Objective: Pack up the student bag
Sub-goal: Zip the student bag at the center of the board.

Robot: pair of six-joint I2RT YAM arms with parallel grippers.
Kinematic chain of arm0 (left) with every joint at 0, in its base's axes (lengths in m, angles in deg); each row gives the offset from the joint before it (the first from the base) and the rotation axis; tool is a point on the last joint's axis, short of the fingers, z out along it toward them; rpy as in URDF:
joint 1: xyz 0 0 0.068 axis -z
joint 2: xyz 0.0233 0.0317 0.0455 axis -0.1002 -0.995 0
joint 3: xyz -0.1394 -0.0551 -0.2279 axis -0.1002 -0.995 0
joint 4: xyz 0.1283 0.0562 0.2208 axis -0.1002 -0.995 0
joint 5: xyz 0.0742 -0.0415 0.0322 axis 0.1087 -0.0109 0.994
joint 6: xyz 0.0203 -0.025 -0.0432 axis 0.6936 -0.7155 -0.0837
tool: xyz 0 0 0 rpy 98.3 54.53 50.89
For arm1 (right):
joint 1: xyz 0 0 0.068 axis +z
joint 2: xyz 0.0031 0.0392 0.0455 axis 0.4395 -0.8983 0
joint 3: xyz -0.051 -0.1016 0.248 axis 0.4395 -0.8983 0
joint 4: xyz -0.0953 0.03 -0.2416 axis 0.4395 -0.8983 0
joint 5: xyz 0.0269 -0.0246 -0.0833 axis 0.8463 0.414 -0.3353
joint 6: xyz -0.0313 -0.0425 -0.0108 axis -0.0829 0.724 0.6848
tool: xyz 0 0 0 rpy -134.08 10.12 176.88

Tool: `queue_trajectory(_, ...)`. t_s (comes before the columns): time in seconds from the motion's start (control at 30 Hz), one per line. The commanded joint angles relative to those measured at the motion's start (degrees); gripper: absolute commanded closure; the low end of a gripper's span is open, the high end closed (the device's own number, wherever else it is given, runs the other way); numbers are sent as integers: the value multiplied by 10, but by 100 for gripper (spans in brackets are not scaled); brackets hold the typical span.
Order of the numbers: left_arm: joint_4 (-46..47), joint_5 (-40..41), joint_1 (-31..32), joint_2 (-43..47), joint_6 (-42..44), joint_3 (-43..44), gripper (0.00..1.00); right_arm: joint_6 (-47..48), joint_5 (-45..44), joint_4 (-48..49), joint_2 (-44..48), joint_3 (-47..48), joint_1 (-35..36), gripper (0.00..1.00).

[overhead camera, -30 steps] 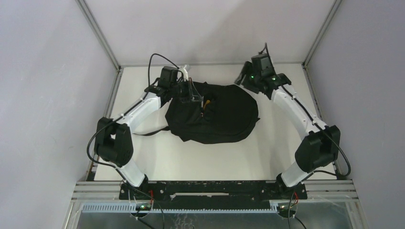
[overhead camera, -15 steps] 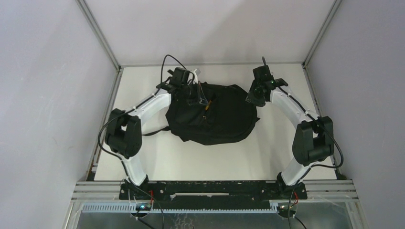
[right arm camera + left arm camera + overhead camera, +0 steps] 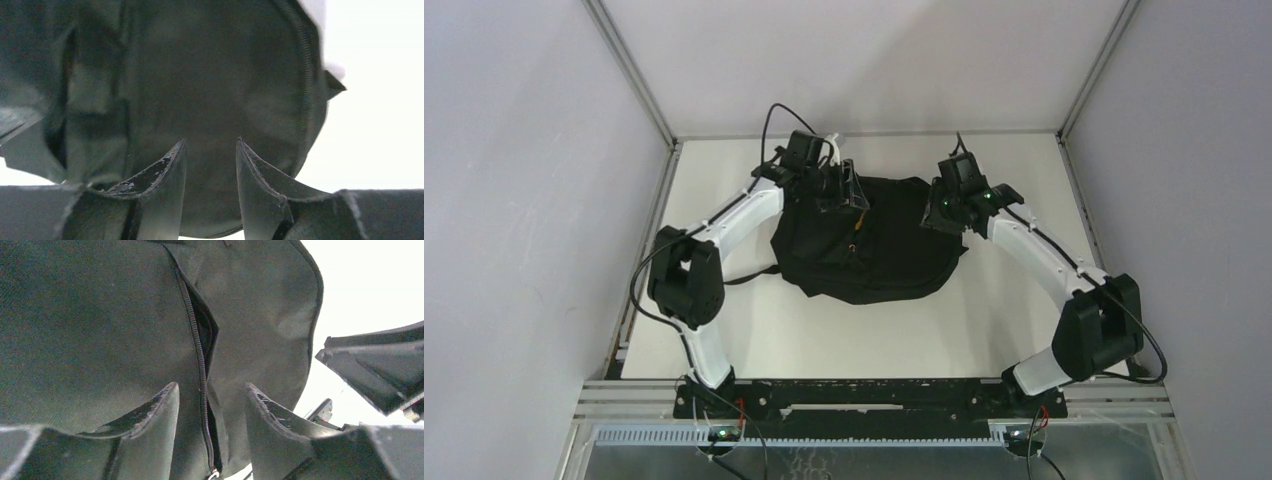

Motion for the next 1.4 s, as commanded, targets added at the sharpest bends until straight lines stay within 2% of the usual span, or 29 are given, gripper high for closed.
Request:
queue_trajectory(0.0,-6,-2,-18,60,19,15,44,24,-3,41,59,-4,42,51)
queue_trajectory(0.13,-13,46,-35,136,46,-48,47,47,-10,45,86,-4,81,49)
queue_trajectory(0.23,-38,70,-27,194,88,-95,59,38,8,40,88,-4,86,49)
queue_trajectory(0.3,-69,92,-7,223,113,-127,62,27,31,53,94,-14,94,49)
queue_trajectory(0.4,-83,116,33,268,123,-195,62,12,56,92,106,-49,116,49)
queue_trajectory(0.5,-79,121,63,292,119,-236,52,-7,51,90,96,-56,121,46)
queue_trajectory(0.6,-50,126,86,289,107,-263,40,-10,44,82,84,-55,117,43)
queue_trajectory(0.67,-35,143,105,274,111,-268,39,-9,47,79,79,-55,113,43)
queue_trajectory(0.93,0,206,124,220,103,-249,49,-5,54,76,87,-70,111,43)
queue_trajectory(1.1,-17,221,124,183,127,-220,59,-8,64,84,84,-79,110,43)
queue_trajectory(1.3,-11,226,123,175,132,-204,61,-13,81,104,69,-91,133,43)
queue_trajectory(1.37,-8,218,123,172,133,-198,66,-15,81,107,59,-91,142,42)
